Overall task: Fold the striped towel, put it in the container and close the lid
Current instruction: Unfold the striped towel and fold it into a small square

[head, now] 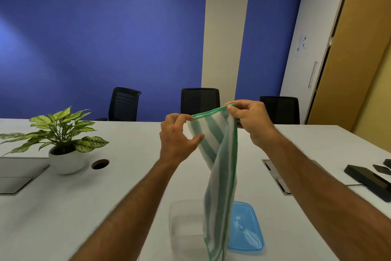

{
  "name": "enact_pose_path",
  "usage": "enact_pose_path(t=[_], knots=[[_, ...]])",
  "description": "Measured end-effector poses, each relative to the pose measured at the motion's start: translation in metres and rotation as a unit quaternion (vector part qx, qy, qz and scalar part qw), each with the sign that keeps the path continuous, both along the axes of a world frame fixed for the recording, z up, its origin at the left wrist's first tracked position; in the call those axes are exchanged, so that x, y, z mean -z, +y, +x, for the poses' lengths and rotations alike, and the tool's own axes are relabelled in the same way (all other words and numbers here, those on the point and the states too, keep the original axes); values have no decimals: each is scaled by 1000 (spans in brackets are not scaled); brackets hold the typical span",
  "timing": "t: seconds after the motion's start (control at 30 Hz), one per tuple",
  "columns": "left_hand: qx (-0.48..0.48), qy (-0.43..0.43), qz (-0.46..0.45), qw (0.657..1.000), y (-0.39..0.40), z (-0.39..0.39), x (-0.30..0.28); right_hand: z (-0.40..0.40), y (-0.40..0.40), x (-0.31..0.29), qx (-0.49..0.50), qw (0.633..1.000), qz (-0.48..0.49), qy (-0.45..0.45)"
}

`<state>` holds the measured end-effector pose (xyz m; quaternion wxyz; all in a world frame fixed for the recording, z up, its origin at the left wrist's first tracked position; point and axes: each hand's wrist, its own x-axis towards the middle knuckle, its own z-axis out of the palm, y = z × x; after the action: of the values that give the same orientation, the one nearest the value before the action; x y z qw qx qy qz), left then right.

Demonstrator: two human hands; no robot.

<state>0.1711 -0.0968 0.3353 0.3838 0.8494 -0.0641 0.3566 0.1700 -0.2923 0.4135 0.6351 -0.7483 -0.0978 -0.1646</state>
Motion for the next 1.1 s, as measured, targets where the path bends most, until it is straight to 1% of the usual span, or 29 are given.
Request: enact_pose_path(t=[0.23, 0.33, 0.47, 0.53, 0.6, 0.7, 0.77, 0.87, 0.9, 0.93, 1.0, 1.03, 1.1], knots=[[58, 57, 19, 997, 15, 4, -5, -3, -12, -7, -62, 998, -29, -10], [94, 38, 33, 994, 19, 5, -8, -2, -16, -7, -64, 997, -36, -8], [100, 16, 43, 994, 25, 8, -11, -1, -26, -8, -62, 998, -25, -6], [105, 5, 33, 994, 29, 10, -14, 0, -31, -9, -67, 998, -17, -6], [122, 5, -9, 992, 32, 11, -18, 0, -35, -9, -70, 997, -12, -5], [161, 12, -96, 982, 32, 11, -25, 2, -40, -10, -69, 997, -15, -9], [200, 11, -158, 967, 29, 11, -31, 3, -43, -9, -60, 998, -31, -18], [249, -1, -236, 939, 23, 11, -40, 6, -48, -7, -27, 994, -92, -42], [256, -5, -257, 932, 22, 10, -43, 6, -49, -7, -30, 994, -98, -42], [257, -8, -277, 926, 20, 10, -45, 5, -50, -7, -48, 995, -82, -33], [249, -18, -310, 918, 20, 11, -47, 3, -52, -7, -98, 995, -27, -7], [243, -21, -316, 917, 20, 12, -47, 2, -53, -7, -108, 994, -15, -5], [243, -19, -311, 919, 21, 13, -45, 3, -54, -4, -84, 995, -39, -26]])
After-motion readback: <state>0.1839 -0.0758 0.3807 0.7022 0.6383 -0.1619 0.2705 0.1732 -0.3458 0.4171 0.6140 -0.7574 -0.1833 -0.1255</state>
